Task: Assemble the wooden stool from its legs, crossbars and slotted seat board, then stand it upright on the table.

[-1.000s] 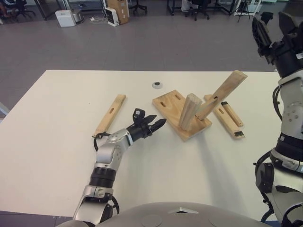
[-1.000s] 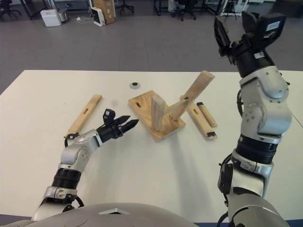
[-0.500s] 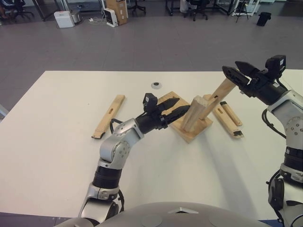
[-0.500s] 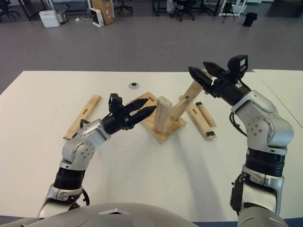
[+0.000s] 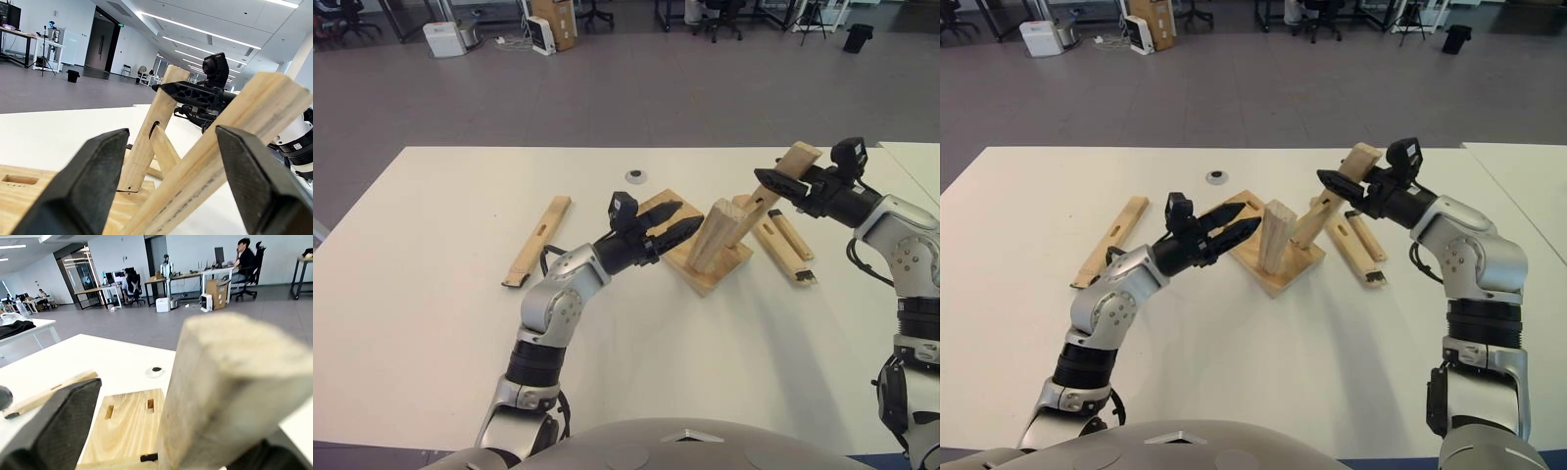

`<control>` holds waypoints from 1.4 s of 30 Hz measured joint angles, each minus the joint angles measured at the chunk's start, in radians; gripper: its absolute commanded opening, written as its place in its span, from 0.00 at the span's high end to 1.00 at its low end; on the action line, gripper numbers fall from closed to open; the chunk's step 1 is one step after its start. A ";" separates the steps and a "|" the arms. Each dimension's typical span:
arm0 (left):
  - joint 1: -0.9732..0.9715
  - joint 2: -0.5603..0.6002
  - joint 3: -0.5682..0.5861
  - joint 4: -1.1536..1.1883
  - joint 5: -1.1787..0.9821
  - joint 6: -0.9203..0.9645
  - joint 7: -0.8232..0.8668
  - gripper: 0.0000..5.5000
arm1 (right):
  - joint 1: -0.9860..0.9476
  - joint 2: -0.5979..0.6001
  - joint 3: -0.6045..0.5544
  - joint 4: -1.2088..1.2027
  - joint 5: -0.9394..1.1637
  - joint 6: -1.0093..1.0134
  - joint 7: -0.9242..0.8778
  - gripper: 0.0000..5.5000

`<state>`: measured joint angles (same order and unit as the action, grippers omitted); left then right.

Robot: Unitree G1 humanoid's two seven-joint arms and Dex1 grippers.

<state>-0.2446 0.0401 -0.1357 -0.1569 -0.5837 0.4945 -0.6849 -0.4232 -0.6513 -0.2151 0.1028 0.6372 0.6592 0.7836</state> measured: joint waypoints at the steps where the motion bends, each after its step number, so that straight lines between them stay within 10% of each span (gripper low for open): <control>1: 0.000 0.000 0.000 0.000 0.000 -0.001 0.001 0.41 | -0.003 0.001 0.002 0.000 0.000 0.001 0.003 0.33; 17: -0.056 -0.058 -0.020 0.067 0.060 -0.066 0.089 0.41 | 0.110 0.011 0.079 -0.194 -0.023 -0.003 0.006 0.33; 26: -0.051 0.257 0.228 -0.109 -0.213 0.064 -0.153 0.41 | 0.153 0.075 0.046 -0.185 -0.051 -0.044 -0.066 0.33; 31: 0.005 0.438 0.048 -0.320 -0.384 0.307 -0.359 0.41 | 0.148 0.078 0.045 -0.181 -0.051 -0.044 -0.066 0.33; 42: -0.019 0.366 -0.053 -0.241 -0.230 0.160 -0.332 0.41 | 0.113 0.081 0.084 -0.177 -0.047 -0.029 -0.009 0.33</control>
<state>-0.2640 0.4056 -0.1885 -0.3981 -0.8135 0.6541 -1.0174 -0.3097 -0.5705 -0.1313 -0.0741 0.5904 0.6300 0.7748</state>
